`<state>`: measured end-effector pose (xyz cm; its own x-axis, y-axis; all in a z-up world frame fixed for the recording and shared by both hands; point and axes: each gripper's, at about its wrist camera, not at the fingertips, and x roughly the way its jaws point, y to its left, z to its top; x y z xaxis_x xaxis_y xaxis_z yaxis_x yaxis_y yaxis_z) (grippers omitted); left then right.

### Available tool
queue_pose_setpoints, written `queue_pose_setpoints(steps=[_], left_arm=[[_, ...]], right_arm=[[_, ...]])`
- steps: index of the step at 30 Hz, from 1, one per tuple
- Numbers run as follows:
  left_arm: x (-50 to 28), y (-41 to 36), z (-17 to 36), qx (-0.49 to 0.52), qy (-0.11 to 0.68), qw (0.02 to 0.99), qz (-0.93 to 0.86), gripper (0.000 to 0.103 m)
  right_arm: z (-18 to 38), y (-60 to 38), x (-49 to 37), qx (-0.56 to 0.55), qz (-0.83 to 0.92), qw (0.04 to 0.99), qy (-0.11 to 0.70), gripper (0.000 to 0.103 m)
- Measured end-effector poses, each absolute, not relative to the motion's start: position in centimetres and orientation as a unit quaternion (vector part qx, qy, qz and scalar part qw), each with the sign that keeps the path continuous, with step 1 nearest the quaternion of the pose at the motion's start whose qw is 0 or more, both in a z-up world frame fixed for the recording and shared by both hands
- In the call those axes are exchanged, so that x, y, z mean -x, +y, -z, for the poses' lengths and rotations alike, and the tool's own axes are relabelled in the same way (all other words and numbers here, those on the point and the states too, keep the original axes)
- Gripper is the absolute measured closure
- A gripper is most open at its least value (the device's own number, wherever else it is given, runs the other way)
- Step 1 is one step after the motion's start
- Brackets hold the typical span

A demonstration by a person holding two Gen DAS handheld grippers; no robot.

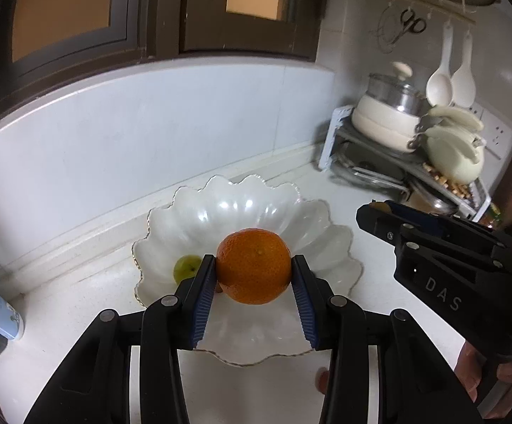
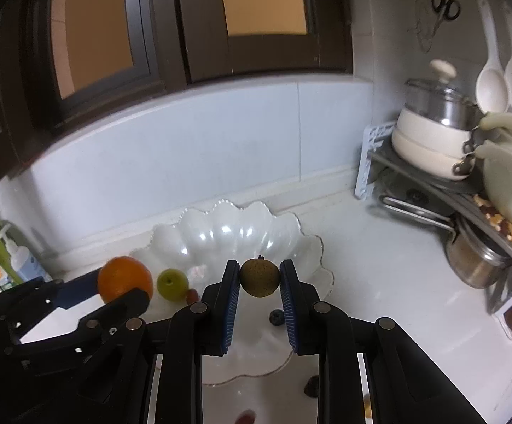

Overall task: Organize fruits
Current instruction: 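Carry the orange and brown round fruit over the white bowl with both tools, then open the left tool dropping the orange while the right tool releases the brown fruit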

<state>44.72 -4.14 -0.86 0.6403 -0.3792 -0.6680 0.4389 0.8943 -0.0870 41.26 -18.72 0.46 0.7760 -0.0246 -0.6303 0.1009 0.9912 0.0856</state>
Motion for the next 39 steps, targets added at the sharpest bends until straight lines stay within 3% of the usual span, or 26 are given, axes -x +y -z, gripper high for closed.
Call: queue_pose_setpoints(steps=[29, 31, 34, 39], left_arm=[[-50.4, -5.1, 7.1, -0.075, 0.455, 0.868, 0.184, 0.06], [-50.5, -5.0, 7.2, -0.077, 0.457, 0.868, 0.181, 0.059], [-50.6, -5.0, 7.2, -0.076, 0.456, 0.869, 0.177, 0.056], [-50.3, -4.8, 6.1, -0.082, 0.438, 0.88, 0.167, 0.05]], right_arm=[[7.0, -19.1, -48.2, -0.061, 0.025, 0.896, 0.439, 0.077], [7.0, -19.1, -48.3, -0.065, 0.022, 0.895, 0.441, 0.076], [7.0, -19.0, -48.3, -0.065, 0.021, 0.893, 0.444, 0.062], [6.5, -18.8, -47.7, -0.064, 0.022, 0.895, 0.441, 0.061]])
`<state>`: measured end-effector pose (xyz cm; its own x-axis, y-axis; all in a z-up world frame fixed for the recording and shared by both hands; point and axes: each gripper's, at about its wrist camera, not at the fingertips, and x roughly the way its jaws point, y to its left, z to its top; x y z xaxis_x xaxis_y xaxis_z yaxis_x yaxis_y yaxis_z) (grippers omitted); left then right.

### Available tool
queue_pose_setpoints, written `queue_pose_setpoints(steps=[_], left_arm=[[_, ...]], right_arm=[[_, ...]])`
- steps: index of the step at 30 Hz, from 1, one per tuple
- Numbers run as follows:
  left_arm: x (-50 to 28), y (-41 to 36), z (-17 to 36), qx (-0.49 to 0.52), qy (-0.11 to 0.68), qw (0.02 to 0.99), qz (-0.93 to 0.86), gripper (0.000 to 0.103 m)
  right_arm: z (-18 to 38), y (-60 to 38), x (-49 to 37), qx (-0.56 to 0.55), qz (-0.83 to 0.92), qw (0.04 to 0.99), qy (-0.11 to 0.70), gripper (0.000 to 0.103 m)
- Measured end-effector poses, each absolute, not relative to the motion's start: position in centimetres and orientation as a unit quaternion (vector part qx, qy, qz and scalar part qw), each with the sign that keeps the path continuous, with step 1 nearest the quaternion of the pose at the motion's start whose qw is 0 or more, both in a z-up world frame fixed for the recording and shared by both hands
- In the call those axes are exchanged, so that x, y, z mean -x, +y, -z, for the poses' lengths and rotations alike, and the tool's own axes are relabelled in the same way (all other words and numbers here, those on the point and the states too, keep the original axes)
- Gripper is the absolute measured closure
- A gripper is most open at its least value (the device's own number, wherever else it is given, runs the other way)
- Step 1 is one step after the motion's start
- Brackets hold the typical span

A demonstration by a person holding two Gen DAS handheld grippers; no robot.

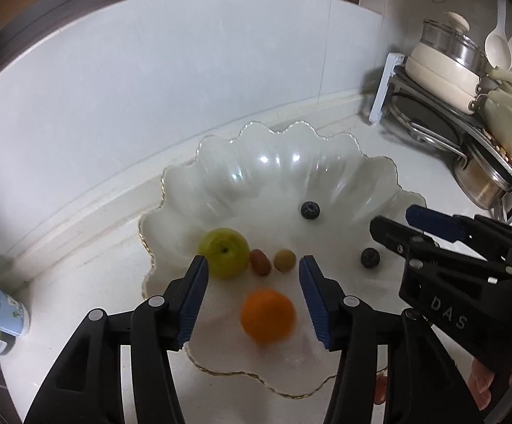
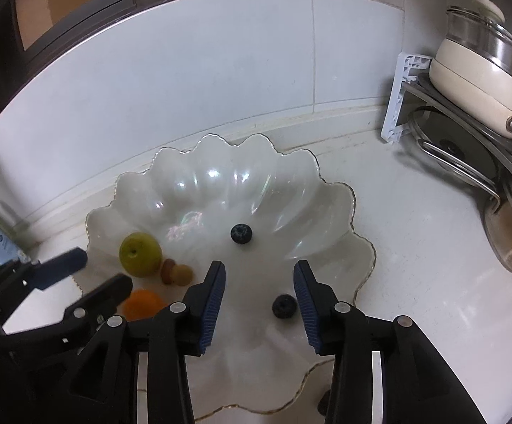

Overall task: Organize fruits
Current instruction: 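Open the left tool dropping the orange while the right tool releases the brown fruit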

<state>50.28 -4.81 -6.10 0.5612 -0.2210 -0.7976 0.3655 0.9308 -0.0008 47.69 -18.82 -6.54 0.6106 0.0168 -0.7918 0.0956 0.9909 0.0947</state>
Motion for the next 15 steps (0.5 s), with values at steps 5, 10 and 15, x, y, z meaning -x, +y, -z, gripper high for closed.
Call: queue_pose_setpoints(steps=[5, 10, 15], left_arm=[[-49.7, -4.5, 4.9, -0.076, 0.427, 0.885, 0.167, 0.05], [-48.4, -4.5, 3.7, -0.075, 0.413, 0.891, 0.171, 0.05], [-47.5, -4.4, 2.6, -0.07, 0.4, 0.897, 0.175, 0.05]], right_arm=[[5.8, -18.9, -46.7, -0.063, 0.028, 0.899, 0.432, 0.061], [4.2, -18.9, -45.2, -0.061, 0.033, 0.907, 0.416, 0.061], [2.7, -18.8, -43.6, -0.057, 0.037, 0.914, 0.399, 0.061]])
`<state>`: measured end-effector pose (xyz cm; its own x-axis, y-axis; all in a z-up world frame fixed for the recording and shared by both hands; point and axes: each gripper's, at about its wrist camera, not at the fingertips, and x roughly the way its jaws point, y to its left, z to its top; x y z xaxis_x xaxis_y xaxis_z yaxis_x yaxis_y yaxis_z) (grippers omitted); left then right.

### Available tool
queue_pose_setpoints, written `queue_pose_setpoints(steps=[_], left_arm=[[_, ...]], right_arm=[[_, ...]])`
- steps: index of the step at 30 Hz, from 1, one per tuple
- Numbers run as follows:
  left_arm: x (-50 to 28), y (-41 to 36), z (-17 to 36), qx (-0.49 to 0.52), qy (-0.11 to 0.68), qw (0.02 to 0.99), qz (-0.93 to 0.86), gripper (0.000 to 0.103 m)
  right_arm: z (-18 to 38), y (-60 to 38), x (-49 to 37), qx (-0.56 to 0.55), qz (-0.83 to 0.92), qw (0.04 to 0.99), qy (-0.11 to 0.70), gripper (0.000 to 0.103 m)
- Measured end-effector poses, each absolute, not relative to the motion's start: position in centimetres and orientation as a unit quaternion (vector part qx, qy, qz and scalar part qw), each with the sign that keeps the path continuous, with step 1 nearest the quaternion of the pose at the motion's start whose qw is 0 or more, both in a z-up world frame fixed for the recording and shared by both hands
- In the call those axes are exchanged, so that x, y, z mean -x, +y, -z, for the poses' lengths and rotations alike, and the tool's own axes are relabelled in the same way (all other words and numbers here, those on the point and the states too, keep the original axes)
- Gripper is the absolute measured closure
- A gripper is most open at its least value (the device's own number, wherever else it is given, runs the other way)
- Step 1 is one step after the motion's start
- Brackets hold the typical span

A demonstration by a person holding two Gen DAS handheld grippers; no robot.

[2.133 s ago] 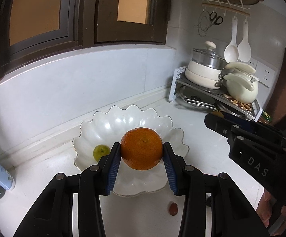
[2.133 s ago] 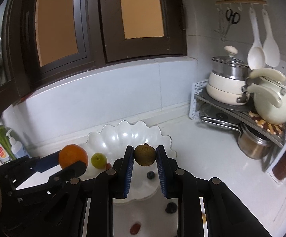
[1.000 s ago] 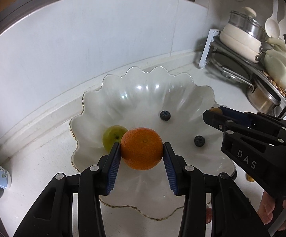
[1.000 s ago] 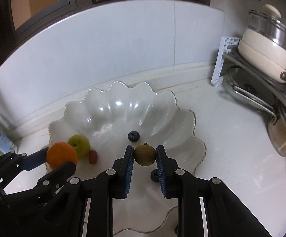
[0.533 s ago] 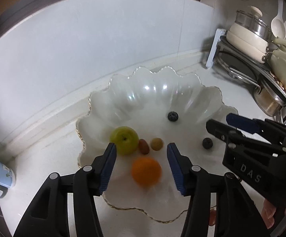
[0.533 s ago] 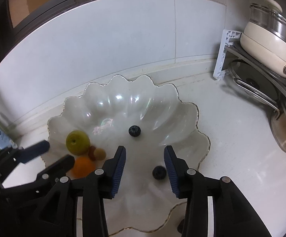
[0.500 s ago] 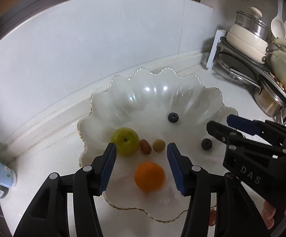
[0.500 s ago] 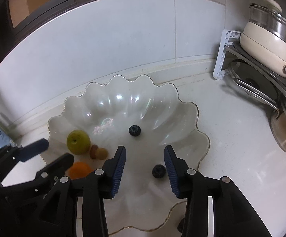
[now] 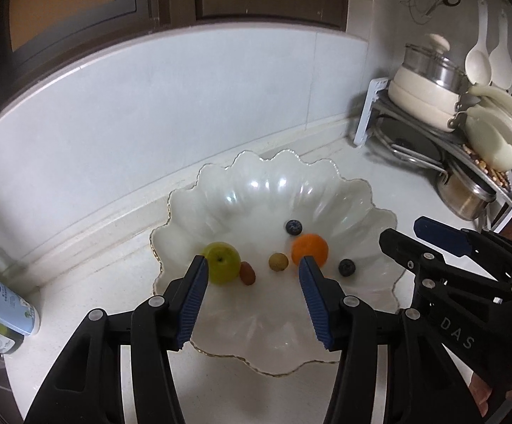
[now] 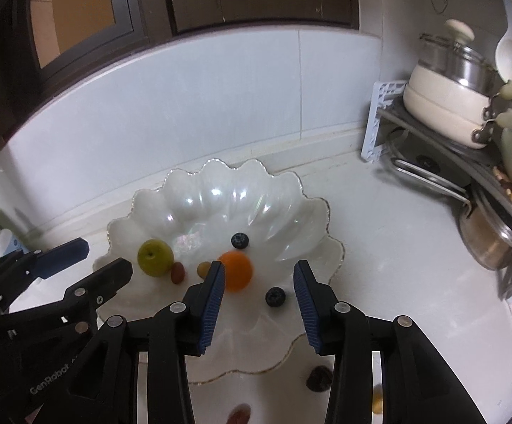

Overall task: Organize fruits
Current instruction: 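Open the left tool dropping the orange while the right tool releases the brown fruit, then move both tools back from the bowl toward the remaining fruits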

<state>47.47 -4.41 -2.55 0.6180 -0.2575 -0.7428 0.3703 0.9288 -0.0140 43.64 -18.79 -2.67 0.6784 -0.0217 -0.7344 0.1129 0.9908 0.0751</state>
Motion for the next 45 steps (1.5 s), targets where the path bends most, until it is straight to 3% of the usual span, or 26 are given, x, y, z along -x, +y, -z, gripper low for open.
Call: queue_pose_setpoints(steps=[29, 45], left_arm=[[-36.8, -5.7, -4.1, -0.058, 0.314, 0.918, 0.237, 0.048], [-32.9, -6.5, -3.1, -0.077, 0.31, 0.91, 0.264, 0.048]], right_arm=[[-4.2, -21.6, -30.9, -0.066, 0.086, 0.949, 0.298, 0.061], [-3.6, -21.9, -25.9, -0.072, 0.113, 0.948, 0.288, 0.061]])
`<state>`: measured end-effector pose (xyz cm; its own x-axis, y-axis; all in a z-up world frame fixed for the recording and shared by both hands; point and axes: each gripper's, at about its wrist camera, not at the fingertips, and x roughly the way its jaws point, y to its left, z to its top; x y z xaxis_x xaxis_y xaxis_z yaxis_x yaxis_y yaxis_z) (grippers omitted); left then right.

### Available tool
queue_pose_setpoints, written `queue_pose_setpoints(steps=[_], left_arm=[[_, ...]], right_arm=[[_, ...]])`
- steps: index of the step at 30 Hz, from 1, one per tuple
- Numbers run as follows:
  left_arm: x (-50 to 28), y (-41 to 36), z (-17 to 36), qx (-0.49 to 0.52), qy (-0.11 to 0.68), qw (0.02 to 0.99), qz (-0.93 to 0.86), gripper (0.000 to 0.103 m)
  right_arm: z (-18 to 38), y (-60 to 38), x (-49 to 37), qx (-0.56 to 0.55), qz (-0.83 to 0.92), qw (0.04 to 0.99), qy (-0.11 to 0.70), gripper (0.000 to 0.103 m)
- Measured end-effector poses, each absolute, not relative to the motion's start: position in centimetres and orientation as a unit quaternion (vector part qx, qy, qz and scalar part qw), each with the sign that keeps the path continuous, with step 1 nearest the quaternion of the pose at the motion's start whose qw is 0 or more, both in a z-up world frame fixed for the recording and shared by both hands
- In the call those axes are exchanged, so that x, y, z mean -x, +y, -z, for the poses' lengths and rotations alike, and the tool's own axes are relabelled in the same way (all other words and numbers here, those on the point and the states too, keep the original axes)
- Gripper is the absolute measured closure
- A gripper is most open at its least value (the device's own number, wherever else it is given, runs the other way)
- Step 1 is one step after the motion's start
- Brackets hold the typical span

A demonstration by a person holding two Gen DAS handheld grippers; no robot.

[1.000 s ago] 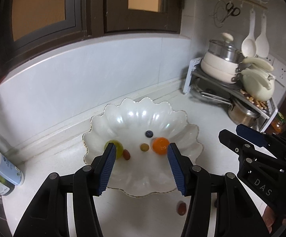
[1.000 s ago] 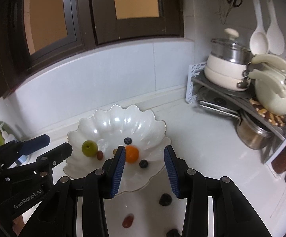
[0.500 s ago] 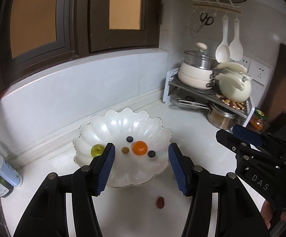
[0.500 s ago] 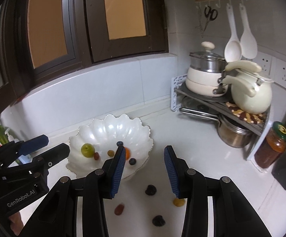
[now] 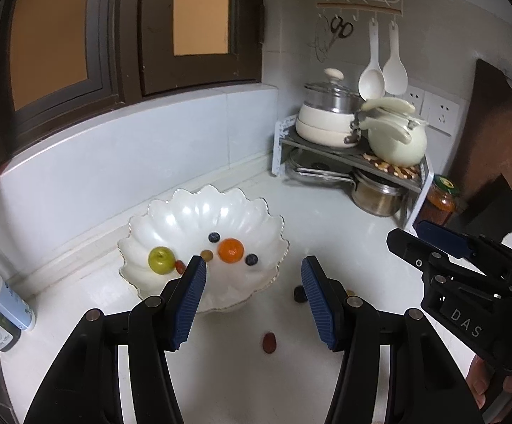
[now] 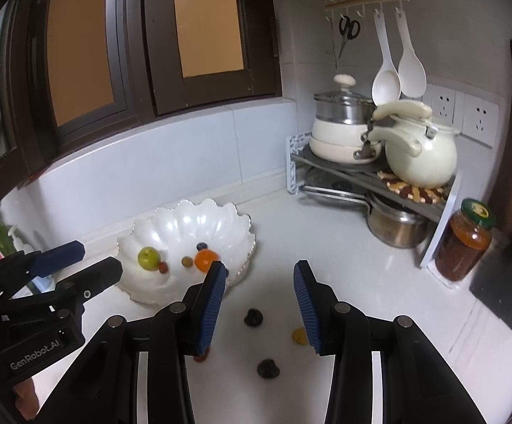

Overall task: Organize fruits
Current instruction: 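Move both tools back from the bowl toward the remaining fruits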

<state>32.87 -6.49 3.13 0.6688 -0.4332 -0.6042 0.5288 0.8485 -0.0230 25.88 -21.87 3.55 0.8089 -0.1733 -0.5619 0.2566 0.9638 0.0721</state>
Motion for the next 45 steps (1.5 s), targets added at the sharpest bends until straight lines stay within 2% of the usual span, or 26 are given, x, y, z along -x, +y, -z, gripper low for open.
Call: queue_pose_setpoints(steps=[27, 45], left_arm=[[-33.0, -7.5, 7.1, -0.111, 0.41, 0.861, 0.281, 0.048], [-34.9, -8.6, 11.1, -0.117, 0.442, 0.839, 0.295, 0.048]], right_arm=[[5.7, -21.8, -26.3, -0.083, 0.118, 0.913, 0.381, 0.061], [10.3, -22.4, -27.8, -0.101, 0.114, 0.887, 0.435, 0.061]])
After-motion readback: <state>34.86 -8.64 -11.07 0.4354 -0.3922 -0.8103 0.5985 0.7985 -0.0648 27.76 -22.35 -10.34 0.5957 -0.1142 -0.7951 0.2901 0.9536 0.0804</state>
